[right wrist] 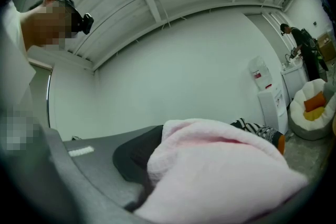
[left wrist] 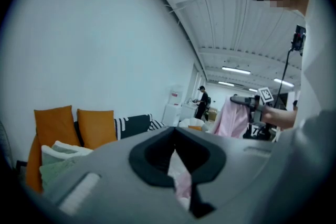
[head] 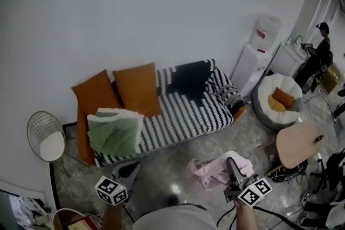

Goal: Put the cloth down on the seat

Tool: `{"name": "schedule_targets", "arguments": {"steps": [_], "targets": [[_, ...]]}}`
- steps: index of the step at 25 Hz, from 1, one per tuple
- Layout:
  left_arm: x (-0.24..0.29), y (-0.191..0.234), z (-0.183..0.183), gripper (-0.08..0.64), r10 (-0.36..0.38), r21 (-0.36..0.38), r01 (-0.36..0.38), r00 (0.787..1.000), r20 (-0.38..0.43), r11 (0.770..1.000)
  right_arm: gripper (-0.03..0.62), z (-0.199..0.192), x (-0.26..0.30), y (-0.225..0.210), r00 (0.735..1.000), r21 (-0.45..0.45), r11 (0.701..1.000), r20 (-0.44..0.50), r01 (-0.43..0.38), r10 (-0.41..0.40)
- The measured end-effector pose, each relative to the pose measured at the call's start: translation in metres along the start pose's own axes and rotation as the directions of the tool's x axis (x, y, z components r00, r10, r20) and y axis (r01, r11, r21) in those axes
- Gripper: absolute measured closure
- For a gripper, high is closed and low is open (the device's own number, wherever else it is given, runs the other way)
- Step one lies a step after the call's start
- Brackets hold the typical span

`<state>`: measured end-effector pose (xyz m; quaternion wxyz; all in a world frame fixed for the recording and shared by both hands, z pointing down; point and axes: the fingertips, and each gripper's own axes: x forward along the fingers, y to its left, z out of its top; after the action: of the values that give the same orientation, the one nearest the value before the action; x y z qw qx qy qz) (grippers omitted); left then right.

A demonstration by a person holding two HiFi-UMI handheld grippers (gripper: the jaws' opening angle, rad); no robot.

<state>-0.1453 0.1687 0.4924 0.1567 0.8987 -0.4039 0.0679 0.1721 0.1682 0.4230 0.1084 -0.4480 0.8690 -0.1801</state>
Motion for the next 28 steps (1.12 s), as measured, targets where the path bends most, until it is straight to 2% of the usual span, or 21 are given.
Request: {"name": "schedule_targets", "arguments": {"steps": [7, 14, 21, 28], "targets": [[0.036, 0.002, 0.009, 0.56, -0.005, 0.006, 0.005, 1.0, 0.007, 1.0, 0.566, 0.01, 0.015, -0.027, 1.0, 0.001, 1.0, -0.008, -0.01, 0.01], [0.049, 0.004, 0.01, 0.56, 0.004, 0.001, -0.004, 1.0, -0.002, 1.0, 0.566, 0.017, 0.024, -0.046, 1.0, 0.001, 1.0, -0.008, -0.009, 0.009], [0.06, 0.017, 0.012, 0.559, 0.001, -0.008, -0.001, 1.0, -0.019, 1.0, 0.566, 0.02, 0.039, -0.059, 1.0, 0.007, 1.0, -0.016, 0.012, -0.012], [0.088, 0.049, 0.019, 0.559, -0.04, -0.006, 0.04, 0.998, -0.038, 0.999, 0.566, 0.02, 0.066, -0.073, 0.998, 0.01, 0.998, -0.017, 0.054, -0.054]]}}
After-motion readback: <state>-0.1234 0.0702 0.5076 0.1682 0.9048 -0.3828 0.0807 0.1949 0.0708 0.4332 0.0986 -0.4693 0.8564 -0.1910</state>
